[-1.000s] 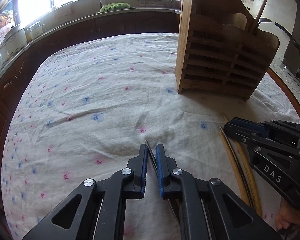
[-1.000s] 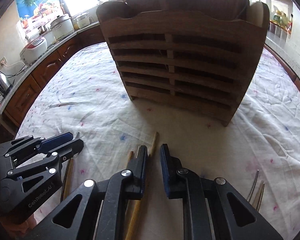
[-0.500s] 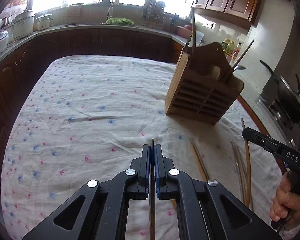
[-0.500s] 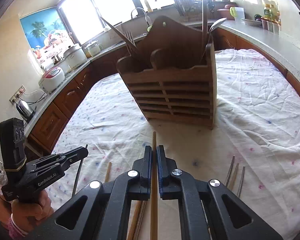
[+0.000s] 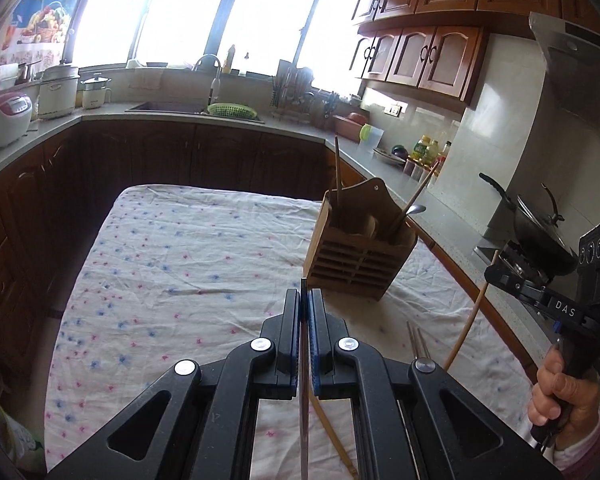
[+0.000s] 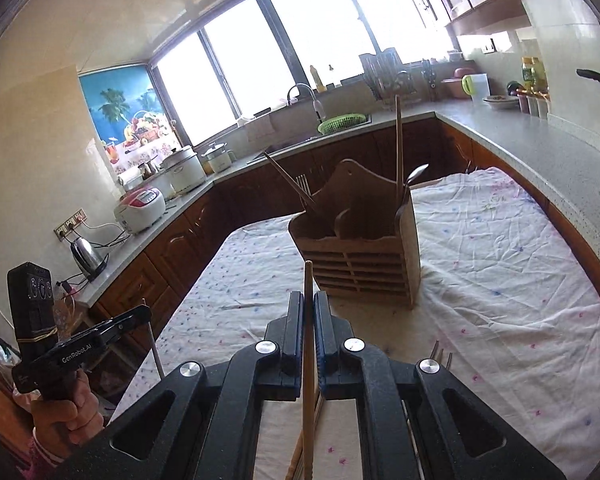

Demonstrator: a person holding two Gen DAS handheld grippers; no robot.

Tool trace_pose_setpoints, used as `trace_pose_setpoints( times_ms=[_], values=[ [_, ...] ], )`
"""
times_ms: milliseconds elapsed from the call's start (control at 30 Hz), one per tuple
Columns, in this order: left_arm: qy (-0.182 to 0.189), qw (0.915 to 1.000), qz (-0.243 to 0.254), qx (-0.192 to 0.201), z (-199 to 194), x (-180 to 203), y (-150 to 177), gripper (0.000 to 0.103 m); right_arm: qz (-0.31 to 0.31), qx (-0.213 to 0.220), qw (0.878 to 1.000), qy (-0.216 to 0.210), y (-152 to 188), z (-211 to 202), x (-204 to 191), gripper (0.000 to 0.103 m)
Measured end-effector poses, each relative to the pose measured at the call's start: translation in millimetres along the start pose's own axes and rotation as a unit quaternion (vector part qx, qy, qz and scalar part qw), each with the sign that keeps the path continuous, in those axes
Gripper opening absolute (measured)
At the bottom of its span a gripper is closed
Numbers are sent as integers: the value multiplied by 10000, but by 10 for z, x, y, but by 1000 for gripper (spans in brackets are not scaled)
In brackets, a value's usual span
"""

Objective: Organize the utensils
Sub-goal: 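Lift the held chopsticks and carry them above the wooden holder with both grippers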

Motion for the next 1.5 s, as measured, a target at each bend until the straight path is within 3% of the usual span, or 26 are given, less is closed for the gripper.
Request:
trace_pose_setpoints(
  times_ms=[367, 900, 1233, 1500],
  values=[
    [-4, 9995, 98, 292, -231, 56, -136, 2, -57, 334, 9994, -19, -198, -143, -45, 5],
    [184, 9984, 26, 540, -58, 128, -415, 2, 79, 572, 9983, 111, -358, -182, 146, 5],
    [227, 9917, 247, 1241, 241, 336, -1110, 2, 3, 1365, 9898, 403, -1048, -221, 284, 5],
    [86, 9879, 12, 1548, 942, 334, -1584, 2, -117, 1950, 9770, 861, -1564, -24, 442, 5]
  ],
)
Point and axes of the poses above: each gripper's, at about its wrist camera, not at the fingertips, and z roughly the way its jaws point, x to its right, y to its underside, the point moved 7 cm from there along z, roughly the way its jaws point, and after that the axes turned 1 degree about -y, right-handed, at the moved point
